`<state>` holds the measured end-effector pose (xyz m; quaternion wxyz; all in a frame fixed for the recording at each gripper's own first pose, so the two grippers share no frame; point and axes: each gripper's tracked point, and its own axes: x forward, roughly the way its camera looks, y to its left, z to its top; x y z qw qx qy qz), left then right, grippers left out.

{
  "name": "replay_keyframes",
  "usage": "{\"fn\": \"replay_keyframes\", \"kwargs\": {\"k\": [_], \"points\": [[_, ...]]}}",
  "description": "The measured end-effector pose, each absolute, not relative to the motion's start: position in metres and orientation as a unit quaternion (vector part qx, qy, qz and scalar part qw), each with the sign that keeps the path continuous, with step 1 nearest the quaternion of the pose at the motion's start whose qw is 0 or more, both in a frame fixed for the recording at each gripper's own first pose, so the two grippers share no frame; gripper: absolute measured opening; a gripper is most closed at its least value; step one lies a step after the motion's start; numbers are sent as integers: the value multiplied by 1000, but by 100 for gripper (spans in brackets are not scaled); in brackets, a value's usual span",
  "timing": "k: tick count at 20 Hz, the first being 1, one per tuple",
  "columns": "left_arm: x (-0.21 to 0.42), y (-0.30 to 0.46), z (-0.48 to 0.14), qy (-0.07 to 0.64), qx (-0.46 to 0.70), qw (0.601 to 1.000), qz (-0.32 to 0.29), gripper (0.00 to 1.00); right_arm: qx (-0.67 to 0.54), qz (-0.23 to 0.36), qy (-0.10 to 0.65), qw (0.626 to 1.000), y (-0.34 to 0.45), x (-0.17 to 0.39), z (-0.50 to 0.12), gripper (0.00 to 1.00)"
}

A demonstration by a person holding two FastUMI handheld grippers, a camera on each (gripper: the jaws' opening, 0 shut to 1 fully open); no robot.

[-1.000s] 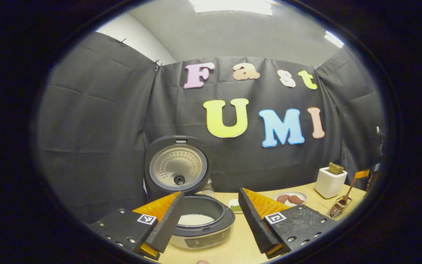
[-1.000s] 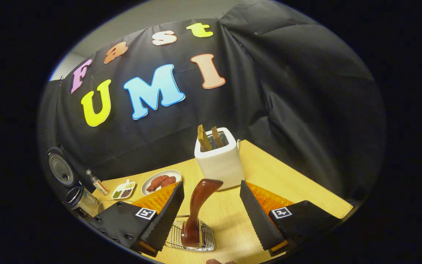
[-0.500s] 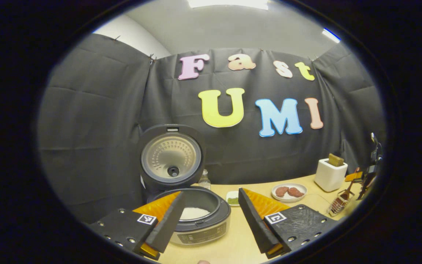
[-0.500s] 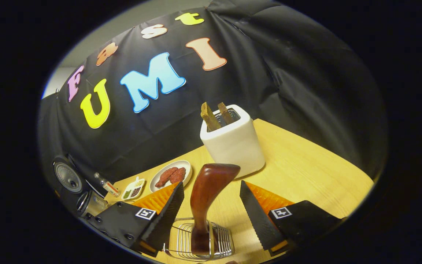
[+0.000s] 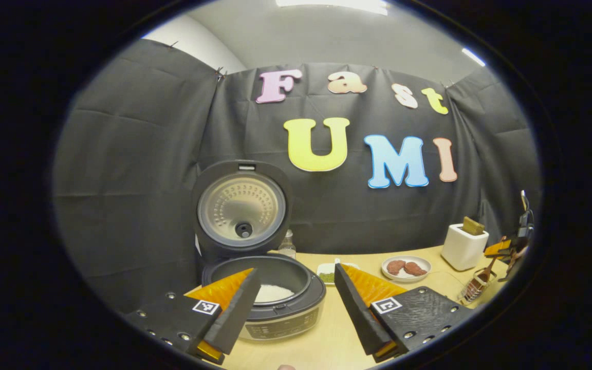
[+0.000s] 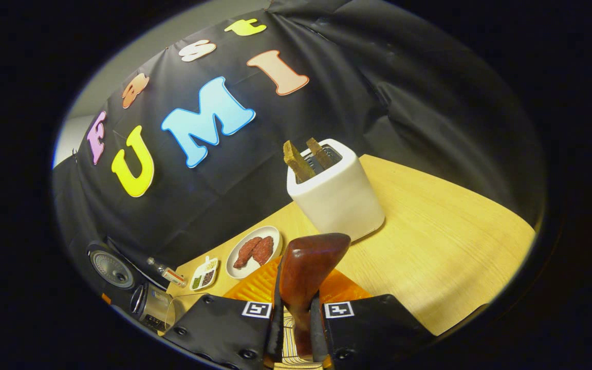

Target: Close the left gripper, press the button to open the rice cooker; take a wooden spoon from the chopstick holder with the right hand, scoop a spoonful of rice and pour it into the rice cooker, then put the wooden spoon back into the chopstick holder.

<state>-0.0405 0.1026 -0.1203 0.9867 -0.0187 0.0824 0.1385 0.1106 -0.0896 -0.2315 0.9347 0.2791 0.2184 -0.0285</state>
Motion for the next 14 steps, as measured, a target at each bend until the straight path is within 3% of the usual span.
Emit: {"fn": "replay_keyframes", "kwargs": {"k": [14], "points": [[-70, 140, -150, 78, -47, 984, 150, 91, 189, -26, 84, 978, -44, 111, -85, 18]]}}
